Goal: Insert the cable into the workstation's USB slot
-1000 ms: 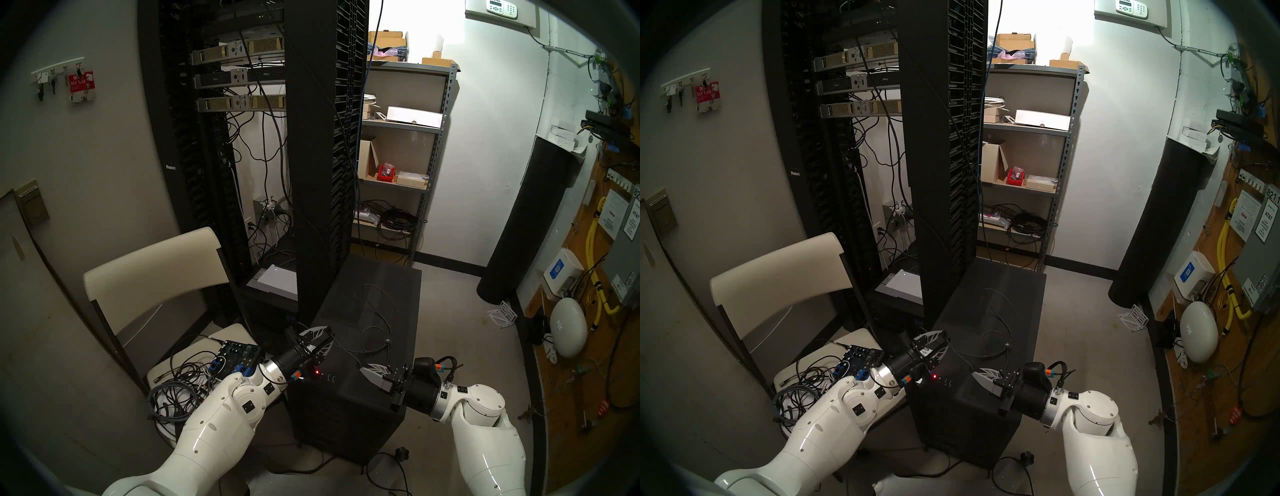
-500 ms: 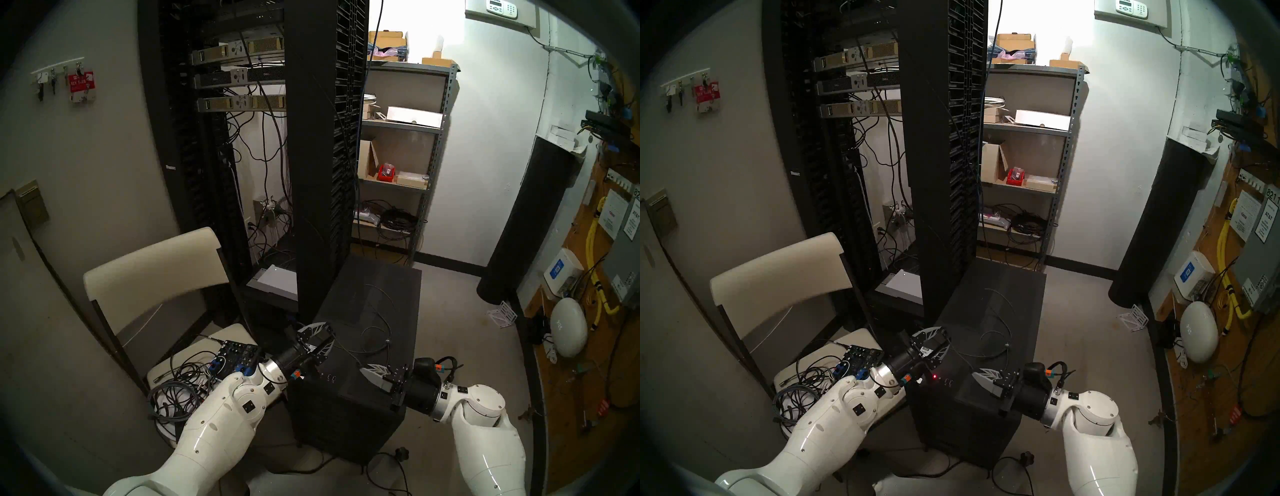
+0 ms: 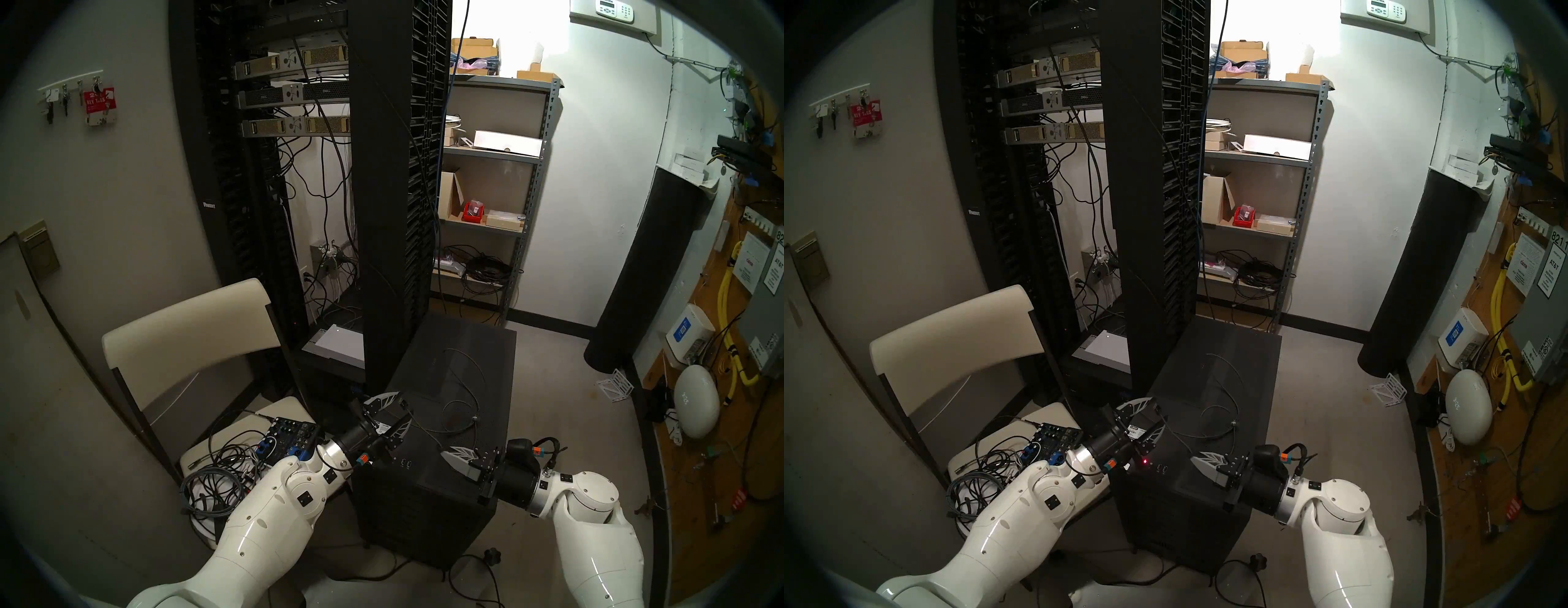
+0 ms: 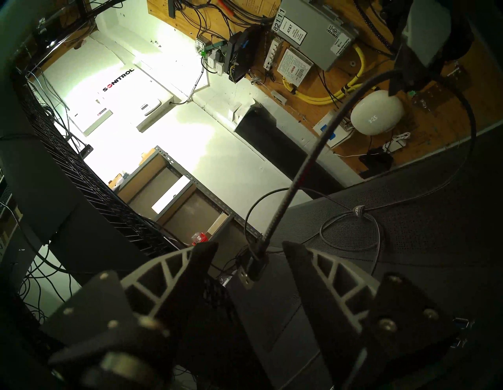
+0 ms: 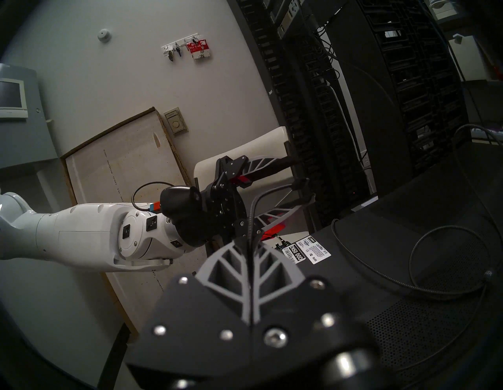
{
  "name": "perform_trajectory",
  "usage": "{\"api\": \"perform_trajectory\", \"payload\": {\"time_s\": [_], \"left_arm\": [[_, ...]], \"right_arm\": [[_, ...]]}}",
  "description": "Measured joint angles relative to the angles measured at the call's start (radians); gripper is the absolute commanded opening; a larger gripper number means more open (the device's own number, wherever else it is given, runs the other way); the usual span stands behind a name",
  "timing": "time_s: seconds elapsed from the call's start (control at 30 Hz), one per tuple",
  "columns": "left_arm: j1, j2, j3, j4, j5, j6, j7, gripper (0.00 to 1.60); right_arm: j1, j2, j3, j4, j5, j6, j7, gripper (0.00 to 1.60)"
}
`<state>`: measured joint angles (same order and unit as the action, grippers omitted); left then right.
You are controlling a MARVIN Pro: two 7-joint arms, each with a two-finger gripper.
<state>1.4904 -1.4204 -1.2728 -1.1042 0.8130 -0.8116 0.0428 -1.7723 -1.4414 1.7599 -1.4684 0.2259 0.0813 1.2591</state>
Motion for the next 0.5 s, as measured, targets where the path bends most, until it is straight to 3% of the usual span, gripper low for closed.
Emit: {"api": "perform_trajectory", "payload": {"time_s": [0.1, 0.23, 0.4, 0.43, 0.5], "left_arm": [[0.001, 0.0, 0.001, -0.002, 0.0, -0.001, 0.0, 0.78], [0.003, 0.0, 0.002, -0.005, 0.0, -0.001, 0.0, 0.62], [0.004, 0.0, 0.004, -0.005, 0.003, -0.001, 0.0, 0.64], [0.005, 0.0, 0.005, -0.005, 0.004, -0.002, 0.0, 0.38], [0.005, 0.0, 0.005, -0.005, 0.004, -0.002, 0.0, 0.3]], "right_arm": [[0.0, 0.0, 0.0, 0.001, -0.001, 0.0, 0.0, 0.0], [0.0, -0.001, 0.0, 0.003, -0.002, -0.001, 0.0, 0.0], [0.0, -0.001, 0.0, 0.004, -0.002, -0.002, 0.0, 0.0], [0.0, -0.001, 0.0, 0.004, -0.003, -0.002, 0.0, 0.0], [0.0, -0.001, 0.0, 0.004, -0.003, -0.002, 0.0, 0.0]]}}
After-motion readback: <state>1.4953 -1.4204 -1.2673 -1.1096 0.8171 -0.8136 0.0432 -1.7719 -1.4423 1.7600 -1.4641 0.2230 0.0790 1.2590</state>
